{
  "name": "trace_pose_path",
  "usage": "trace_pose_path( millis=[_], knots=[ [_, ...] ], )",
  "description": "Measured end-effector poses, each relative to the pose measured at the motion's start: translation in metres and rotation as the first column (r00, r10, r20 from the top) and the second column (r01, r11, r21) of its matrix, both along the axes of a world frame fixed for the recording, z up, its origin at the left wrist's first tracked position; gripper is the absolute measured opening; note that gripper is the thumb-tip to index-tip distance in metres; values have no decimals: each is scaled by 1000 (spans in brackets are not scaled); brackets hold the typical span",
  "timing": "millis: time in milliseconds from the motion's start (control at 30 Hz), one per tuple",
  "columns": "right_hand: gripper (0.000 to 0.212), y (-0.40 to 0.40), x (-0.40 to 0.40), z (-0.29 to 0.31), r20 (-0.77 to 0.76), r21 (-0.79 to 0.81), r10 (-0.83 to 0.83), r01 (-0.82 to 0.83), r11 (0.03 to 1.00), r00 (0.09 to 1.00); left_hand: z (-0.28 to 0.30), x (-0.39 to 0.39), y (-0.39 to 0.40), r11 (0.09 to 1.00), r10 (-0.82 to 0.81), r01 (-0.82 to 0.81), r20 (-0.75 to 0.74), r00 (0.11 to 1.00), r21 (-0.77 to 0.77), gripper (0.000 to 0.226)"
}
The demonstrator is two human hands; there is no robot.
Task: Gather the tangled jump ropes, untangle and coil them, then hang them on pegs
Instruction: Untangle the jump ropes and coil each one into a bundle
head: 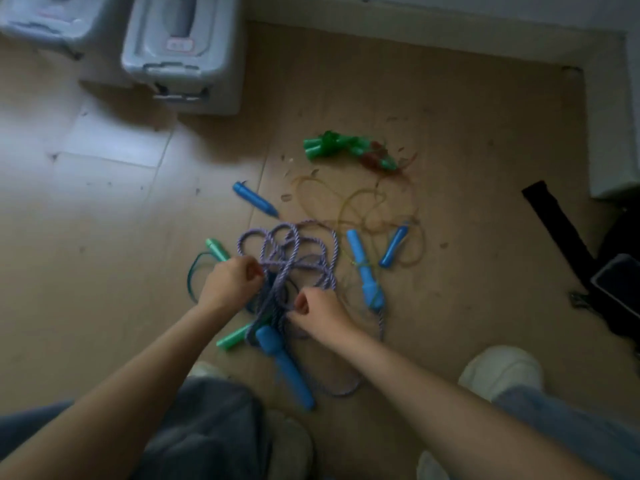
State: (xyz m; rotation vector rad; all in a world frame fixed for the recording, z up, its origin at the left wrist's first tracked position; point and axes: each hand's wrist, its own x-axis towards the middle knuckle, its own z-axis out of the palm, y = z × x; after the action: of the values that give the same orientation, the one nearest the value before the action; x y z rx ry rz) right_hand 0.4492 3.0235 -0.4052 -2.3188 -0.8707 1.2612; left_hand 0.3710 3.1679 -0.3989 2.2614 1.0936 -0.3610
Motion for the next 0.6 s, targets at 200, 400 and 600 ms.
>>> trace_pose_path(
  millis=[200,400,600],
  knots=[
    [61,-9,-65,-22,129,-190,202,-175,966,971,-19,-43,-37,991,-102,80,-212,972,-110,35],
    [47,-31,2,1,348,-90,-126,167,982,929,11,-6,-28,958,94,-67,82,992,-278,25],
    [34,-45,111,60,263,359,-780,692,626,568,35,23,-17,958,272,-243,221,936,-149,27]
  ],
)
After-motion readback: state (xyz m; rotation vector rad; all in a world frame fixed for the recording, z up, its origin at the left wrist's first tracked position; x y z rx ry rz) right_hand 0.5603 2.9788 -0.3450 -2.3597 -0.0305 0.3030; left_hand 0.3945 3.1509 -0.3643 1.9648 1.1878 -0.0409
